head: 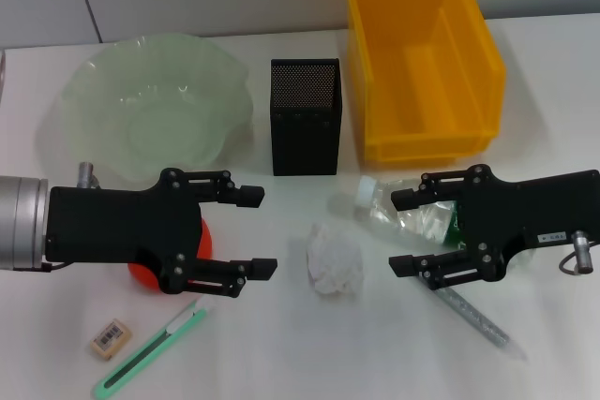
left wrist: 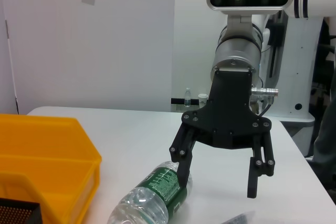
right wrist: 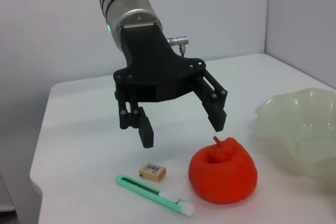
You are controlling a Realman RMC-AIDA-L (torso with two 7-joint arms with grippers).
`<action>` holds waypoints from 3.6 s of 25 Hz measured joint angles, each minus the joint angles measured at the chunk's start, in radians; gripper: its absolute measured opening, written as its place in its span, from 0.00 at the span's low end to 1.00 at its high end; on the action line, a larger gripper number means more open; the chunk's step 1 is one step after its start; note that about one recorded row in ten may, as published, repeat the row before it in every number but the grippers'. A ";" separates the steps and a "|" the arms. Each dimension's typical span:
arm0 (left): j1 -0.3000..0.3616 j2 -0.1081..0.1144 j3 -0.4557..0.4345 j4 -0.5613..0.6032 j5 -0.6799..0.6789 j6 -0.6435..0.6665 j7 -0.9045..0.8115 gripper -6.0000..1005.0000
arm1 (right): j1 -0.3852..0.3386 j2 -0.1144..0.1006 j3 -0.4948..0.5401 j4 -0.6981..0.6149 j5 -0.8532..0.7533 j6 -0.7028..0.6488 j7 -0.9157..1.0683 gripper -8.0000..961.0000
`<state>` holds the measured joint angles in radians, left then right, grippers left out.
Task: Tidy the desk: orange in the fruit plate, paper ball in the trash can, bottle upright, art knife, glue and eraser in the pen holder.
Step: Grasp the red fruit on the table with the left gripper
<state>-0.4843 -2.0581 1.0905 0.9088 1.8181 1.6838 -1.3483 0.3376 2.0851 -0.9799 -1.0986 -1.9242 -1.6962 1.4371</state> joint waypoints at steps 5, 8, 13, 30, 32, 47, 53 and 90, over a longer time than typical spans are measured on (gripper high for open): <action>0.000 -0.002 0.000 -0.001 0.001 0.000 0.000 0.78 | -0.007 -0.001 -0.006 -0.006 0.003 -0.001 0.000 0.80; 0.000 -0.002 0.000 -0.001 0.001 0.001 -0.001 0.78 | -0.009 -0.001 -0.008 -0.007 0.003 -0.003 0.000 0.80; 0.001 -0.002 0.000 -0.001 0.001 0.000 -0.001 0.76 | -0.016 0.001 -0.008 -0.012 0.003 -0.005 0.000 0.80; 0.047 -0.001 -0.007 -0.008 0.043 -0.191 -0.044 0.73 | -0.021 0.001 -0.008 -0.001 0.003 -0.002 -0.002 0.80; 0.051 -0.001 -0.019 -0.005 0.076 -0.192 -0.066 0.72 | -0.021 0.001 -0.008 0.002 0.003 0.001 -0.005 0.80; 0.099 0.001 -0.056 0.000 0.111 -0.264 -0.082 0.69 | -0.017 0.000 -0.008 0.010 0.002 0.007 -0.012 0.80; 0.101 0.001 -0.070 -0.004 0.148 -0.273 -0.082 0.68 | -0.016 -0.001 -0.008 0.010 0.002 0.002 -0.012 0.80; 0.067 -0.008 -0.052 -0.054 0.267 -0.364 -0.106 0.38 | -0.009 -0.001 -0.010 0.010 0.002 0.007 -0.020 0.80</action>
<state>-0.4172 -2.0664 1.0385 0.8552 2.0848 1.3198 -1.4546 0.3291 2.0841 -0.9894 -1.0891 -1.9220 -1.6890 1.4173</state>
